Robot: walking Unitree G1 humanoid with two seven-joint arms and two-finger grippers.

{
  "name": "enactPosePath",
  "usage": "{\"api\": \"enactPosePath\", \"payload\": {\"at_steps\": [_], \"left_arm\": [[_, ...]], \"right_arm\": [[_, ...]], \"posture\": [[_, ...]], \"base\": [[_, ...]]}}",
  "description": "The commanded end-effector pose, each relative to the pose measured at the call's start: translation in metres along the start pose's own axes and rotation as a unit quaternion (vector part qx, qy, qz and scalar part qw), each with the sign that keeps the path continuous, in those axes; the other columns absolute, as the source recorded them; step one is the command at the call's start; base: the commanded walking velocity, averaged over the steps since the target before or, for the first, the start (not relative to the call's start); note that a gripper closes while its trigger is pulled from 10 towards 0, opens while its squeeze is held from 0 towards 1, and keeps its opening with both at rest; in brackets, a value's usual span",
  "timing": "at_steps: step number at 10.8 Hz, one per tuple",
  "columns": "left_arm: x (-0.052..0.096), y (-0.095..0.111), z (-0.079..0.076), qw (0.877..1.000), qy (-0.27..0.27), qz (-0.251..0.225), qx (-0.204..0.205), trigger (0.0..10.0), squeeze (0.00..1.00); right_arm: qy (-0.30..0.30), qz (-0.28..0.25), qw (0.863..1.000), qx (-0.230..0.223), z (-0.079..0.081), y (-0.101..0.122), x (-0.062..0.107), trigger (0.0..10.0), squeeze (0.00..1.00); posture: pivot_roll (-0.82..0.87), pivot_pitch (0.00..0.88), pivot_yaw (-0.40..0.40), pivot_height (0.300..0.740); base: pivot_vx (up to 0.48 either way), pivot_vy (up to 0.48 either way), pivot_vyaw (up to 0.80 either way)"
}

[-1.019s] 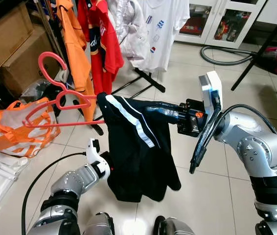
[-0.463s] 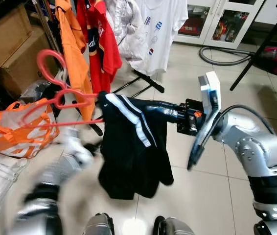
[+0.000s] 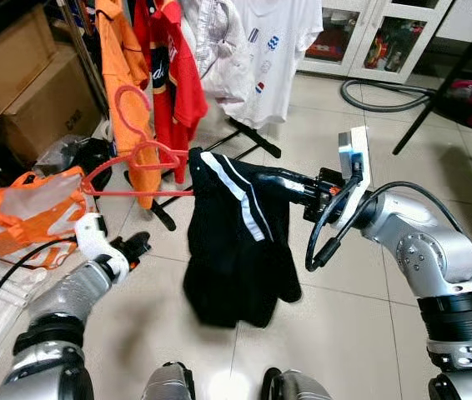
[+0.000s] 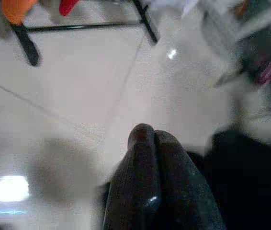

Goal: Hang hanger

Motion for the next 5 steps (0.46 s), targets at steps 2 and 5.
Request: {"api": "enactPosePath", "payload": {"at_steps": [2,5], "left_arm": [[0.006,-0.039,0.006,0.947,0.002,0.108,-0.303,10.0,0.00],[0.017,-0.025,0.023,0.863,0.030,0.056,-0.501,10.0,1.00]], "right_arm": [[0.019,0.014,0.999,0.032,0.003,0.002,-0.003,0.0,0.00],[0.032,0.019,0.999,0.036,0.007,0.006,0.001,0.0,0.00]], "posture": [[0.03,0.156,-0.012,0.740],[0.02,0.159,-0.009,0.740]], "base": [[0.000,0.000,0.00],[0.000,0.000,0.00]]}}
Point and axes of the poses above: a point about 5 cm out from each wrist's last joint towards the gripper, its own x axis pointing back from the gripper into the wrist, its own y axis along the axis of the wrist's last joint, z = x × y, the point moved 2 cm from there along -x, pointing out of the wrist towards the gripper, and after that the axes turned 13 degrees about -x, right-handed, at the moved point
